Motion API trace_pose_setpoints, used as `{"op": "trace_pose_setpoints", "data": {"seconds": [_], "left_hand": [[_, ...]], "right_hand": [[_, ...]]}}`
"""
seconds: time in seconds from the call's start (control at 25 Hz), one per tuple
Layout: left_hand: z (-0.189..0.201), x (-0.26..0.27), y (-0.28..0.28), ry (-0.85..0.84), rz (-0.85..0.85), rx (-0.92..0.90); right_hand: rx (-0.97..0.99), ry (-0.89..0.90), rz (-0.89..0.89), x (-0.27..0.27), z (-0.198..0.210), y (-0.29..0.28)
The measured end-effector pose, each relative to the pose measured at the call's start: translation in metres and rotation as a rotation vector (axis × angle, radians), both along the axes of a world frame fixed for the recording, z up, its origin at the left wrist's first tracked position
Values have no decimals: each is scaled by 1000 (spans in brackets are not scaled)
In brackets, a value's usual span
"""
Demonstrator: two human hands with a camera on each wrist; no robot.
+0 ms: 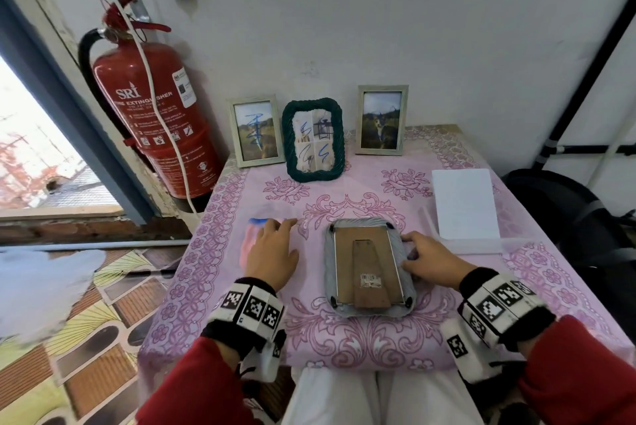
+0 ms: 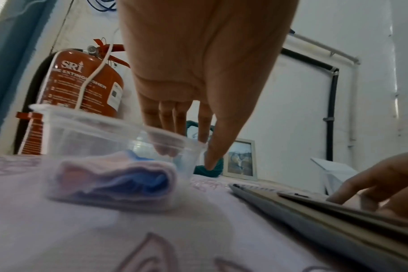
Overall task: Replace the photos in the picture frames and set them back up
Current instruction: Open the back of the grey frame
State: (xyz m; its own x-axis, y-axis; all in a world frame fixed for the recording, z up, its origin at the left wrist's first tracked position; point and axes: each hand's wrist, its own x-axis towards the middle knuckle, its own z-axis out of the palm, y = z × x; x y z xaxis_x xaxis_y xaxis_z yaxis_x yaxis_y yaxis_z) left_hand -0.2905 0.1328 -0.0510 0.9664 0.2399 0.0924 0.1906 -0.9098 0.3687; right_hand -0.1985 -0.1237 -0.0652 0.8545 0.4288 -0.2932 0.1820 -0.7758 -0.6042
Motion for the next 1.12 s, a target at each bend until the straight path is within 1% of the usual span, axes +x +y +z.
{"op": "trace_pose_setpoints", "data": {"seconds": [0.12,0.28,0.52,0.6,0.68,0.72,0.76,0.8,0.88,0.92,1.0,1.12], "left_hand": [[-3,-7,15,-33,53,-130],[-9,-8,37,-48,133,-170],[-7,-5,62,-30,216,-184],[-6,-2,61,-9,229,-143],[-4,-2,51,-30,229,-8],[-3,-3,41,-77,198,26],[-2,-3,28,-124,134,4],[-1,-3,14,-145,41,-58],[-2,-3,-17,-108,-121,-189],[-4,-3,-31,-65,-153,-236],[-8,0,-51,44,-137,-259],[-15,1,-68,144,-63,-195]], "right_hand": [[134,67,-40,-6,-5,-3],[344,215,-120,-10,-7,-11],[347,199,-109,-9,-12,-12],[350,201,-112,-9,-13,-12],[348,193,-112,-9,-14,-12],[346,186,-112,-9,-14,-11],[346,181,-111,-9,-14,-11],[345,181,-112,-9,-15,-11],[350,183,-115,-9,-16,-11],[353,181,-119,-9,-17,-11],[340,157,-114,-10,-18,-10],[338,118,-98,-11,-20,-10]]}}
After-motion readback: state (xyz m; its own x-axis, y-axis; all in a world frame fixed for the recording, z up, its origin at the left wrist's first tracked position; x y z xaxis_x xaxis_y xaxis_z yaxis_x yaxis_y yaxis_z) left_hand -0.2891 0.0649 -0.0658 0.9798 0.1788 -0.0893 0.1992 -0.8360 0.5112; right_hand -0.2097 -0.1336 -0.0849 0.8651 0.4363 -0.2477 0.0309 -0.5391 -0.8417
